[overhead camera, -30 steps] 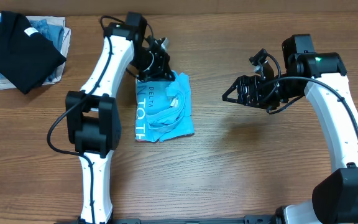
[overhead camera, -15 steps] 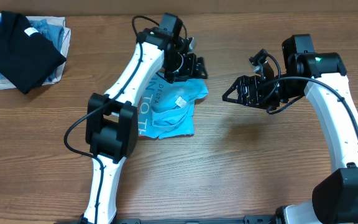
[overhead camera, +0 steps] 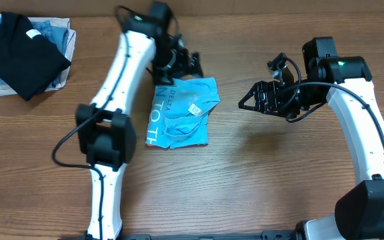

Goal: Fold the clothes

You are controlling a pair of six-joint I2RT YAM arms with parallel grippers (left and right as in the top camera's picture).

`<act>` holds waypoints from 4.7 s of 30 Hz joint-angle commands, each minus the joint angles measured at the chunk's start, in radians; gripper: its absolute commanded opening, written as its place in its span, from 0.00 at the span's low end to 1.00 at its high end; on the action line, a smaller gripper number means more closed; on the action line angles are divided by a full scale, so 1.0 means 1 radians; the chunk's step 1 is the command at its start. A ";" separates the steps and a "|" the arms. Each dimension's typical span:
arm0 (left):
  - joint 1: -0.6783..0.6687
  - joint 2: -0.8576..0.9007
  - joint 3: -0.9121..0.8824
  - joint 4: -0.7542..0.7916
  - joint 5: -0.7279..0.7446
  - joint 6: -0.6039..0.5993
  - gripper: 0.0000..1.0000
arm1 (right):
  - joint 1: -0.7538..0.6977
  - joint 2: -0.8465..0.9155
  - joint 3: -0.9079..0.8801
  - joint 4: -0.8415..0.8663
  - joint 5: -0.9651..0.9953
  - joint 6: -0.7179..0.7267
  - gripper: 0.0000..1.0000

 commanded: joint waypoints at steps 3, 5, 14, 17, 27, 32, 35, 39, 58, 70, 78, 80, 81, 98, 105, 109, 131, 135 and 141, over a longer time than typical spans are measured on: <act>0.069 -0.069 0.094 -0.215 -0.042 0.113 1.00 | 0.001 -0.003 -0.004 0.003 -0.001 0.001 0.97; 0.078 -0.069 0.082 -0.257 -0.078 0.126 0.92 | 0.001 -0.003 -0.004 0.007 -0.001 0.001 0.97; 0.063 -0.072 -0.160 -0.258 -0.147 0.192 0.88 | 0.001 -0.003 -0.004 -0.013 -0.001 0.001 0.95; 0.062 -0.072 -0.238 -0.258 -0.138 0.193 0.87 | 0.001 -0.003 -0.004 -0.007 -0.001 0.001 0.95; 0.012 -0.072 -0.353 -0.242 -0.099 0.205 0.87 | 0.001 -0.003 -0.004 0.022 -0.002 0.002 0.95; -0.023 -0.072 -0.353 -0.166 -0.077 0.185 0.87 | 0.001 -0.003 -0.004 0.029 -0.001 0.013 0.95; -0.036 -0.072 -0.357 -0.151 -0.076 0.156 0.68 | 0.001 -0.003 -0.004 0.026 -0.001 0.024 0.95; -0.053 -0.072 -0.359 -0.158 -0.075 0.135 0.30 | 0.001 -0.003 -0.004 0.019 0.000 0.024 0.95; -0.252 -0.072 -0.359 -0.175 -0.011 0.098 0.10 | -0.004 -0.003 -0.004 0.086 0.202 0.269 0.92; -0.344 -0.072 -0.359 -0.135 0.019 0.089 0.57 | -0.035 -0.003 -0.004 0.093 0.216 0.323 0.92; -0.237 -0.072 -0.299 -0.167 0.018 0.116 0.53 | -0.035 -0.003 -0.004 0.094 0.216 0.323 0.92; -0.183 -0.072 -0.276 -0.181 0.001 0.119 0.54 | -0.035 -0.003 -0.004 0.094 0.216 0.323 0.92; -0.157 -0.072 -0.268 -0.186 -0.012 0.119 0.55 | -0.035 -0.003 -0.004 0.094 0.216 0.323 0.92; 0.189 -0.071 -0.301 -0.023 -0.081 0.303 1.00 | -0.005 -0.003 -0.004 0.117 0.216 0.322 1.00; 0.198 -0.067 -0.346 0.071 0.027 0.423 1.00 | -0.005 -0.003 -0.004 0.123 0.216 0.322 1.00; 0.197 -0.066 -0.401 0.126 0.039 0.431 1.00 | -0.005 -0.003 -0.004 0.122 0.216 0.320 1.00; 0.188 -0.066 -0.609 0.305 0.100 0.444 1.00 | -0.005 -0.003 -0.004 0.123 0.216 0.314 1.00; 0.186 -0.066 -0.672 0.351 0.160 0.445 1.00 | -0.005 -0.003 -0.004 0.124 0.216 0.314 1.00; 0.174 -0.066 -0.781 0.441 0.179 0.409 1.00 | -0.005 -0.003 -0.004 0.124 0.216 0.314 1.00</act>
